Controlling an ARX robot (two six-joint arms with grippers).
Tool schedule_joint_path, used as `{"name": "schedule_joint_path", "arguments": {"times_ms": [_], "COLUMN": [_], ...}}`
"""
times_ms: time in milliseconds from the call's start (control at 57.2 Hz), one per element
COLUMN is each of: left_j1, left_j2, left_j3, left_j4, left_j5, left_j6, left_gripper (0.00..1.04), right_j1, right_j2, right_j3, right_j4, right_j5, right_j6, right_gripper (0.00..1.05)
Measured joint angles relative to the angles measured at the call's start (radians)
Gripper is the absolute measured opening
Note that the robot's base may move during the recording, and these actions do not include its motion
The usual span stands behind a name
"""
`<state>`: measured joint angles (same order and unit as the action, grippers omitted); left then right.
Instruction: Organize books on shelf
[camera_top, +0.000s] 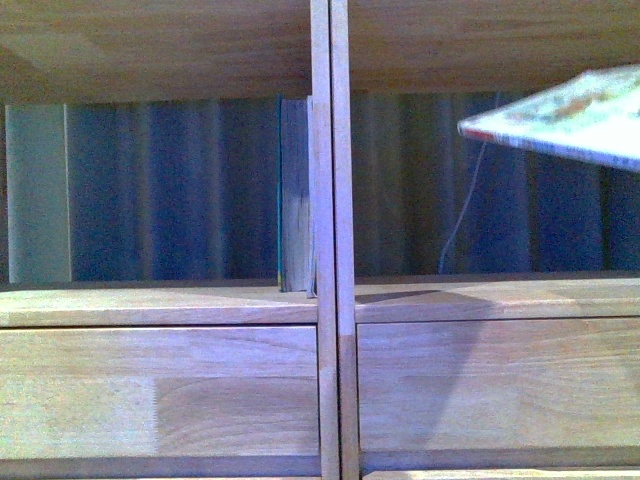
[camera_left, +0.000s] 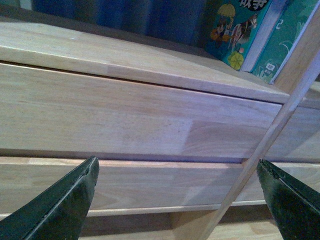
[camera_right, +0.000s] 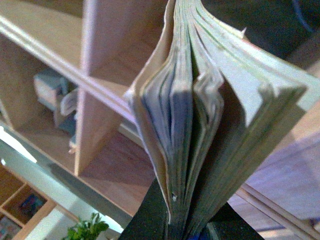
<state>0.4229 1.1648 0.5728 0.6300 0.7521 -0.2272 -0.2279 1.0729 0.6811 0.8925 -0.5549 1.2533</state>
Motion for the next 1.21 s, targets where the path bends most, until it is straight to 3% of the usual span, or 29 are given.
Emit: {"name": "schedule_joint_path", "arguments": {"times_ms": [175, 297, 385, 577, 910, 1207], "left_j1": [-0.12, -0.199, -0.254, -0.378, -0.613, -0.697], "left_j2": [0.191, 0.29, 0.348, 0.425, 0.417, 0.387], "left_j3": [0.231, 0.346, 0.406, 0.467, 0.449, 0.454], "left_j4": [-0.031, 0.138, 0.303, 0.46, 0.678, 0.67], "left_j5": [0.037, 0.154, 0.137, 0.039, 0.06, 0.06], "left_j6": [-0.177, -0.41, -0.622, -0.932, -1.069, -1.049], "left_gripper": [0.97, 0.97, 0.97, 0.97, 0.97, 0.97], "right_j1": [0.025, 0.079, 0.127, 0.231, 0.459, 0.618], "right_j2": [-0.046, -0.025, 0.008, 0.15, 0.205, 0.186], "right_j3": [0.01, 0.034, 0.043, 0.12, 0.158, 0.105], "right_j4": [0.095, 0.097, 0.115, 0.2, 0.231, 0.231], "right_j5": [-0.001, 0.025, 0.042, 0.126, 0.168, 0.139], "right_j6": [-0.059, -0.103, -0.161, -0.23, -0.299, -0.353], "right_gripper": [0.07, 0.07, 0.07, 0.07, 0.07, 0.07]}}
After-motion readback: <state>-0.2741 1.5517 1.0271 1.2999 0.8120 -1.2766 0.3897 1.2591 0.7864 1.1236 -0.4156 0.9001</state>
